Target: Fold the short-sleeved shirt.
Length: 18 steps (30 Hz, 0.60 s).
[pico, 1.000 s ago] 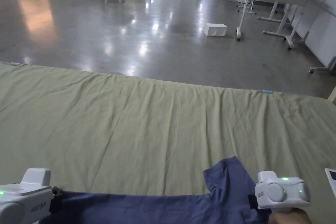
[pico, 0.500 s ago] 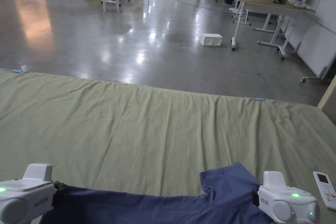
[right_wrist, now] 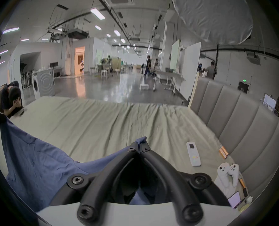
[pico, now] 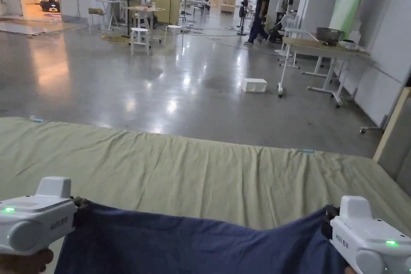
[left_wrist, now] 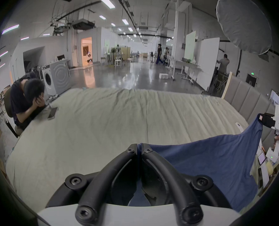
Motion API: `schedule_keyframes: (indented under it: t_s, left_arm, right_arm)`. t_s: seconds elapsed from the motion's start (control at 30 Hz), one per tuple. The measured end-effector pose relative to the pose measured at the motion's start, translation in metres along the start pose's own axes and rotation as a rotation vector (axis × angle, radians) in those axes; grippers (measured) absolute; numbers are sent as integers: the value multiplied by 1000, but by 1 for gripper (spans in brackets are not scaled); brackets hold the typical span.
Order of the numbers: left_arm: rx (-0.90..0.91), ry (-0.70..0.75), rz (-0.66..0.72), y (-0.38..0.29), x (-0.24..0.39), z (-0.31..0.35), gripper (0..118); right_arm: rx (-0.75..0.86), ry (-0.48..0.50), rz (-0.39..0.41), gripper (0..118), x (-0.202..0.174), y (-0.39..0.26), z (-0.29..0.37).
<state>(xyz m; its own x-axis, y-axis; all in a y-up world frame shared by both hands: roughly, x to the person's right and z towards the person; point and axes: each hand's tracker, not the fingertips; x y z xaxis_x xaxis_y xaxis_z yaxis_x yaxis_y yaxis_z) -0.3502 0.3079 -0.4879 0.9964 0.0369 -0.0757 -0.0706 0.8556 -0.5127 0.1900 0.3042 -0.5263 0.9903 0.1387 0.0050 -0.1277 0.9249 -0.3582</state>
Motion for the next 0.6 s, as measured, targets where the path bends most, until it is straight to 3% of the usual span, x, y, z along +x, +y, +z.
schedule_keyframes:
  t_s: [0.23,0.6]
  left_arm:
    - [129,8,-23,62,-3,51,4]
    - [249,54,-47,168,4,79,4]
  right_arm:
    - [185,-39,40,0,15,75,57]
    - [318,-98,29,0,33,190,88]
